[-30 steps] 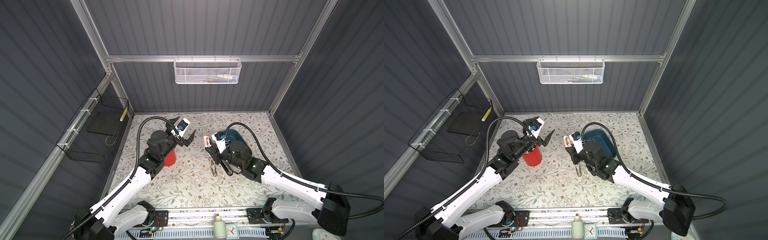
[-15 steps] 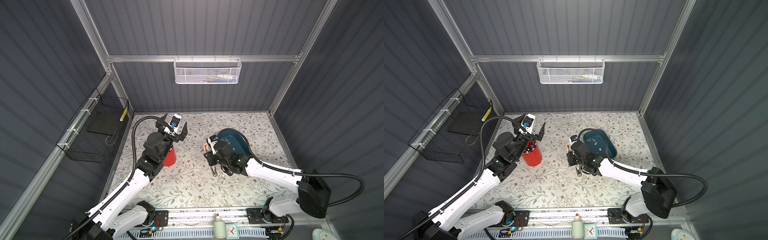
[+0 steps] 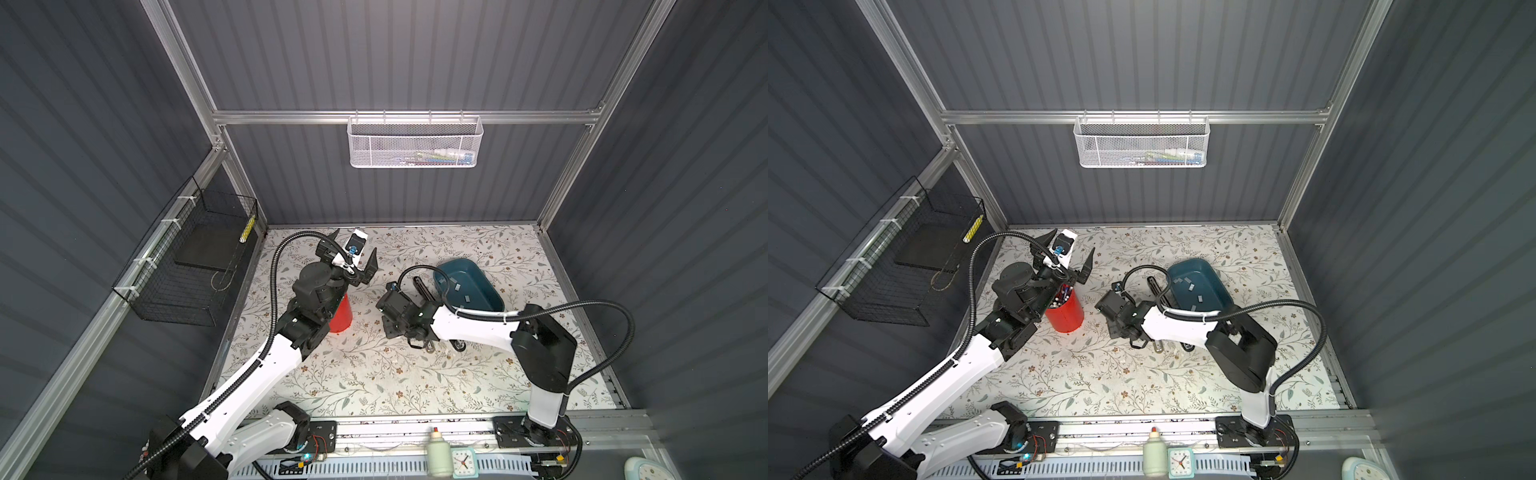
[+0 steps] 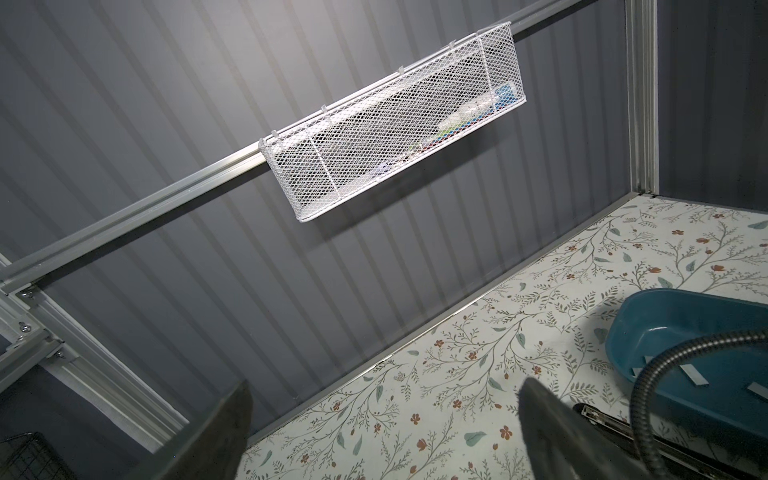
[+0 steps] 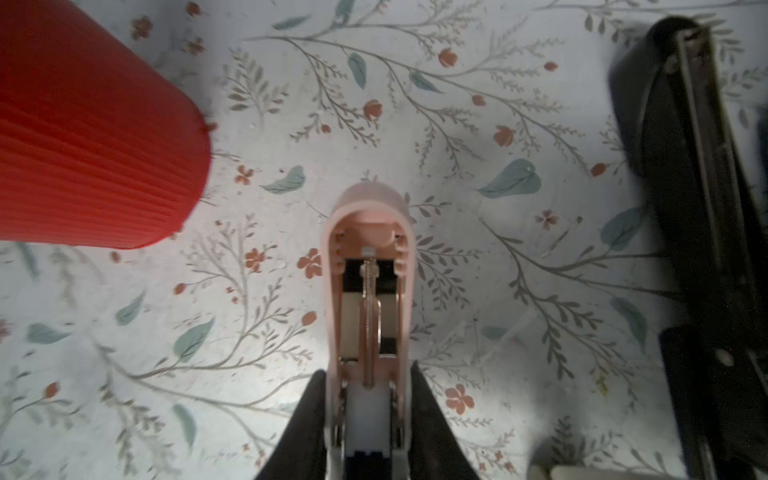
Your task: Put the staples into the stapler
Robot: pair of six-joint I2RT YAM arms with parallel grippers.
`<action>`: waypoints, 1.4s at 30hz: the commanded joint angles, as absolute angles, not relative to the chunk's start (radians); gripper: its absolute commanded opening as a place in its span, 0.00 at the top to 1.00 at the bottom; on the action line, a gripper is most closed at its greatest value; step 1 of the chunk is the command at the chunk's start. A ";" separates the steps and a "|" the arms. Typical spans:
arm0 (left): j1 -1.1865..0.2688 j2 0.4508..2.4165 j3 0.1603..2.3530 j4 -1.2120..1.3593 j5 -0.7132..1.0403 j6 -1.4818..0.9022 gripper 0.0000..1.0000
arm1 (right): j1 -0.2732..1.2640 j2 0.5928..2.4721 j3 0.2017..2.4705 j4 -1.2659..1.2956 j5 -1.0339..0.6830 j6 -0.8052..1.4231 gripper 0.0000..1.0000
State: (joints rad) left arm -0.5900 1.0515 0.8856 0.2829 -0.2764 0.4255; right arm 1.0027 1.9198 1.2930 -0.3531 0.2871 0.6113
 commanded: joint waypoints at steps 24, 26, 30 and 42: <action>-0.594 1.043 0.929 0.262 -0.260 0.438 0.00 | 0.981 2.006 1.290 -0.348 0.329 0.663 0.76; -0.594 1.037 0.918 0.278 -0.268 0.443 0.00 | 0.981 2.001 1.285 -0.344 0.342 0.661 0.69; -0.594 1.046 0.919 0.282 -0.273 0.441 0.00 | 0.981 1.997 1.281 -0.333 0.336 0.655 0.64; -0.594 1.052 0.943 0.247 -0.280 0.401 0.00 | 0.997 1.857 1.204 -0.269 0.328 0.604 0.35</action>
